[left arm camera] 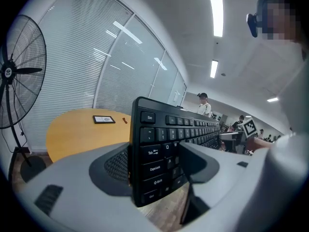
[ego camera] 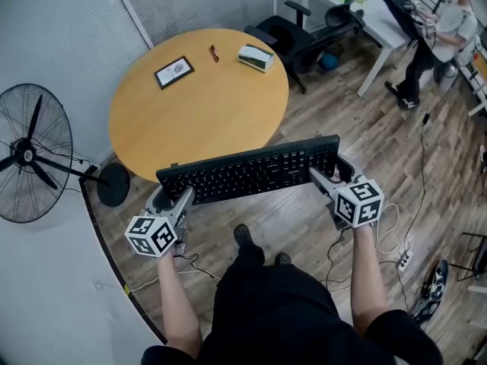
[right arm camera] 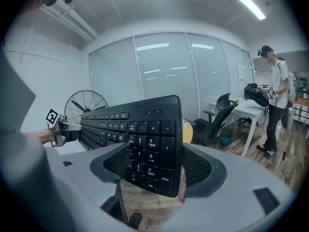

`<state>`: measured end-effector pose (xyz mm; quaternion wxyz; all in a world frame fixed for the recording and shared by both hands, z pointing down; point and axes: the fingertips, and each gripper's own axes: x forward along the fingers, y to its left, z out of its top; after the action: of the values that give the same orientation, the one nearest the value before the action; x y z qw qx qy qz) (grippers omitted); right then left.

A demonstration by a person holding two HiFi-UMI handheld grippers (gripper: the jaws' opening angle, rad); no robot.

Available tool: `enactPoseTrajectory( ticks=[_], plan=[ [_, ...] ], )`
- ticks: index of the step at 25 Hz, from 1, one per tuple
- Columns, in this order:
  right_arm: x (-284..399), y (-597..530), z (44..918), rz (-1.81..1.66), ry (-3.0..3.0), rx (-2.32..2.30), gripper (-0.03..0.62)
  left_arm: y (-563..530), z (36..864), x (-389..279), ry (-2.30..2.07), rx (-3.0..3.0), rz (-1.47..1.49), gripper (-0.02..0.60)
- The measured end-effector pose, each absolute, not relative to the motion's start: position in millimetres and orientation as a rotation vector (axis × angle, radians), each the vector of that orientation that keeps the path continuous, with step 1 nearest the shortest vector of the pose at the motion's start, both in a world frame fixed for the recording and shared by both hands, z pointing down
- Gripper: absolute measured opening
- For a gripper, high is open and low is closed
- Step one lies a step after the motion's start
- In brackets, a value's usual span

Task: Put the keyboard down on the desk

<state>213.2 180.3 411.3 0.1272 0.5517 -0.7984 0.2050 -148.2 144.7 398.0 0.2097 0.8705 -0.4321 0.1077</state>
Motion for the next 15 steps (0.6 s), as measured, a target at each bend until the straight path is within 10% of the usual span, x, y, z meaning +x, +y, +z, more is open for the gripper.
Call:
enactPoseTrajectory(
  ticks=[15],
  plan=[
    [141.3,100.3,412.4,0.605,-2.278,1.597,0.347,63.0,409.4,-220.3,-1.180,2.405,0.271,0.288]
  ],
)
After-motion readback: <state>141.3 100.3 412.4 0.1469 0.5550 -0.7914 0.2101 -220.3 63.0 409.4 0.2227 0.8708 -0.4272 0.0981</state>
